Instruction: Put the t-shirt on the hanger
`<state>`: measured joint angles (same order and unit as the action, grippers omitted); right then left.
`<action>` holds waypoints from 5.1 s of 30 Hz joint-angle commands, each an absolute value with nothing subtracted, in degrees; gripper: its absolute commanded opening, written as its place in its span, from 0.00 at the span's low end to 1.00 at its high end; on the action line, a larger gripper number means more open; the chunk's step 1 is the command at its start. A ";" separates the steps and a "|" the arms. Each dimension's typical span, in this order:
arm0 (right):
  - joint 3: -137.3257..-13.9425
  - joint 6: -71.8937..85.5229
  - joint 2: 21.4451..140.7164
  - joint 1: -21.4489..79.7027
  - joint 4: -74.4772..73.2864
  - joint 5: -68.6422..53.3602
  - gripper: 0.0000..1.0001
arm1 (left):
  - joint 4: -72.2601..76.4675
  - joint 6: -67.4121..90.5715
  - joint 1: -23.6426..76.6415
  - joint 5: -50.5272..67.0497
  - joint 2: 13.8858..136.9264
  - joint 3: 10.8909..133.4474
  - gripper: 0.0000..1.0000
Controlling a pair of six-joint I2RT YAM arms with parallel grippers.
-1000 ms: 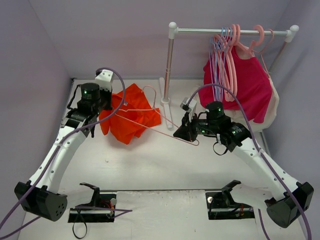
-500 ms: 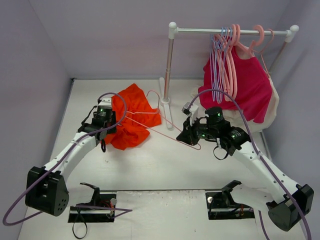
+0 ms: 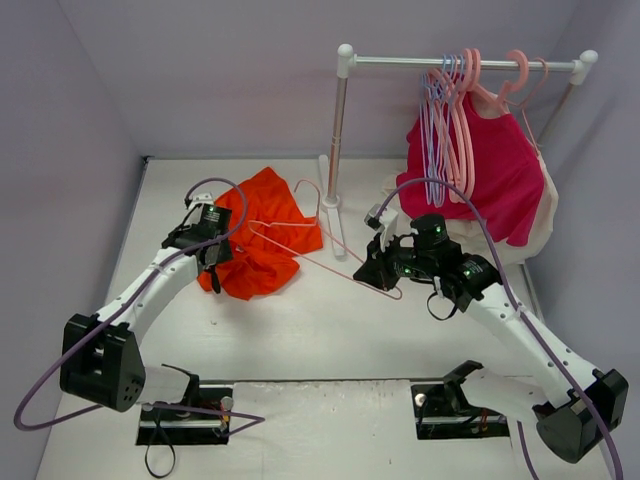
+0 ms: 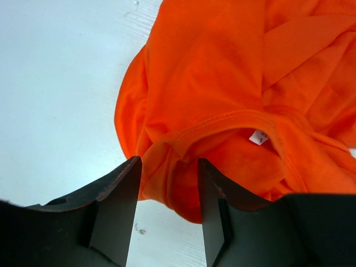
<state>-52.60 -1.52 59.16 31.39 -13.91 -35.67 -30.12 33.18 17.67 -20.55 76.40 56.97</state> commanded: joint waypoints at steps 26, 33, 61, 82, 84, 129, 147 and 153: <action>-53.44 -0.35 59.33 32.42 -9.76 -34.63 0.00 | -31.67 15.04 15.75 -14.90 80.20 66.45 0.27; -53.09 -0.26 59.33 32.52 -9.84 -34.37 0.00 | -31.90 14.14 15.12 -15.38 79.98 67.41 0.22; -53.50 -0.32 60.38 33.75 -9.72 -33.40 0.00 | -32.73 11.55 14.06 -13.19 82.70 66.92 0.16; -61.45 -3.50 66.77 36.17 -9.29 -37.38 0.00 | -34.97 6.27 14.12 -6.93 73.47 75.45 0.00; -62.88 -4.11 67.91 36.45 -9.12 -37.49 0.00 | -35.48 6.13 14.08 -6.37 72.95 76.81 0.00; -63.37 -2.56 70.20 39.02 -4.62 -39.13 0.00 | -35.52 5.92 13.71 -0.39 70.98 77.30 0.00; -64.06 -2.28 69.26 39.38 -2.74 -45.83 0.00 | -34.65 -5.65 11.43 7.56 71.04 81.75 0.00; -66.26 -2.81 70.13 39.20 -1.67 -45.97 0.00 | -34.54 -7.47 11.51 17.40 69.61 86.04 0.00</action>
<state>-62.89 -2.00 71.02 39.05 -7.33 -43.05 -37.60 -4.64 11.51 8.73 72.20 80.73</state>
